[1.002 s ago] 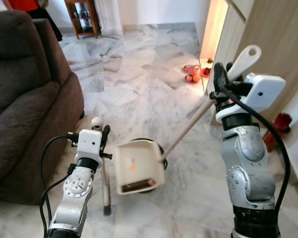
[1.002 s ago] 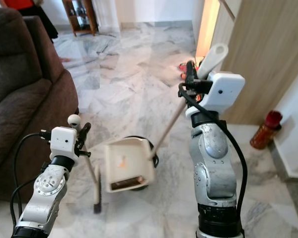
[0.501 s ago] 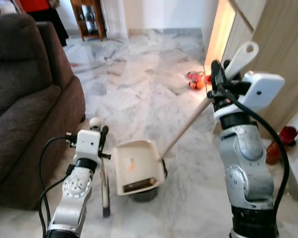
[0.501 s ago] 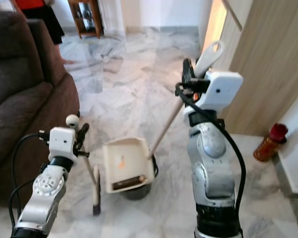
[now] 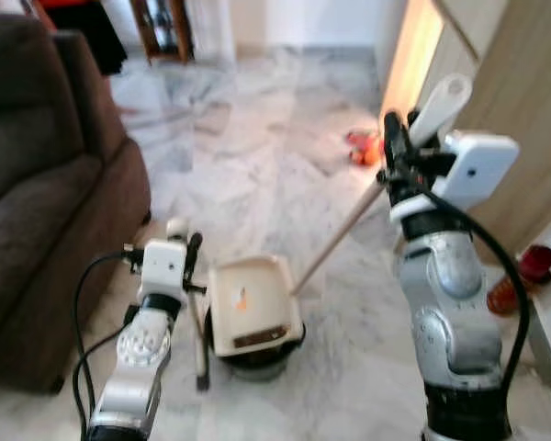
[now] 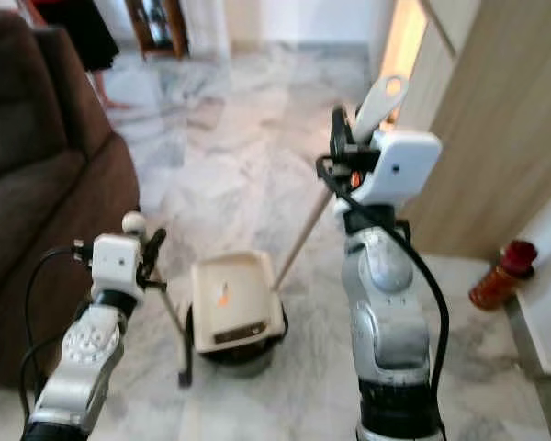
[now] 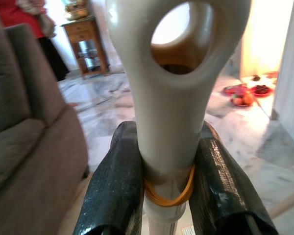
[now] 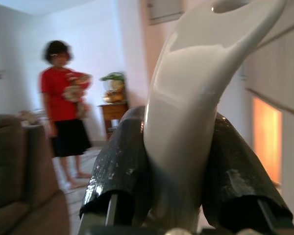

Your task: Sweep floor

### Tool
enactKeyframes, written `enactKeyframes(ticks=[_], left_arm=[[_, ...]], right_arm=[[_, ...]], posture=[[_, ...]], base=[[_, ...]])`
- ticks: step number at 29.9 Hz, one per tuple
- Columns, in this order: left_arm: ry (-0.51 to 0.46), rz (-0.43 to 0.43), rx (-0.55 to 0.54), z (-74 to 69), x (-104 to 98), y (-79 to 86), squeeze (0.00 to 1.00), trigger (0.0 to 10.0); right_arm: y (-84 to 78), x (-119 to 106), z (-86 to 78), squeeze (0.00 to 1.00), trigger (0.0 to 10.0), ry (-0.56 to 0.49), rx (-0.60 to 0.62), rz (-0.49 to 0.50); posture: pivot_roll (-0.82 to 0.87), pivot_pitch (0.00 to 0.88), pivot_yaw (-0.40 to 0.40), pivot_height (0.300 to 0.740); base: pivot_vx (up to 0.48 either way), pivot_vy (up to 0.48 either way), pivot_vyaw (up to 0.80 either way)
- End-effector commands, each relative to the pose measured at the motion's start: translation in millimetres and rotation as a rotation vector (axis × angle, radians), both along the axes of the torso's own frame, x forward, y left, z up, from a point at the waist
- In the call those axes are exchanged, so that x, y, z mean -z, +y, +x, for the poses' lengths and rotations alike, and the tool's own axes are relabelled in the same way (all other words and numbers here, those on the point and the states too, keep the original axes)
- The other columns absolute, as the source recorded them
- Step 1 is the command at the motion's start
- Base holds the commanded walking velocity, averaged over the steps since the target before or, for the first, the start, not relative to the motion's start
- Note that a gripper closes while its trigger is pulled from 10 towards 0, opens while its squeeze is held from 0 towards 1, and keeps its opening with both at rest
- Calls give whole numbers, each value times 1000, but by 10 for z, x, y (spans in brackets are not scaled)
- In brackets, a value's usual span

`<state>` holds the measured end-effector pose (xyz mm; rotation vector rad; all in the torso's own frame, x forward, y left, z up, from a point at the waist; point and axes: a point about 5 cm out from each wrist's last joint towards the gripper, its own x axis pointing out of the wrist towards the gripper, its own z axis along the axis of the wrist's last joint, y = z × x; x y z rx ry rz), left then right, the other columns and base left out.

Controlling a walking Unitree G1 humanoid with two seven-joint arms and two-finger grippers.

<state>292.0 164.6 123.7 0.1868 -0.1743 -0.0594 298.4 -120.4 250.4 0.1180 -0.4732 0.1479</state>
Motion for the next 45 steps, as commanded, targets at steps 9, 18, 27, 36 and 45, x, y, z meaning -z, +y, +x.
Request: enactKeyframes(ticks=[9,18,27,36,45], left_arm=[[-43,28,-9,-3,-69,23,0,10000],[-46,39,3,-17,-60,-7,0,10000],[-43,40,10,-27,-55,-23,0,10000],[-46,36,14,-23,-60,-30,0,10000],[-44,37,18,-33,-52,-44,0,10000]], right_arm=[[248,-168,-116,0,10000,-118,-76,-13],[302,-277,-197,0,10000,-234,-31,-73],[608,-168,-353,0,10000,-292,-107,-193],[858,-9,-526,0,10000,-359,-184,-328],[1118,94,-754,0,10000,-459,-264,-433]], posture=[[133,63,50,740],[127,76,47,740],[124,80,49,740],[120,82,48,740],[120,85,46,740]], base=[[0,0,0],[0,0,0],[0,0,0],[0,0,0],[0,0,0]])
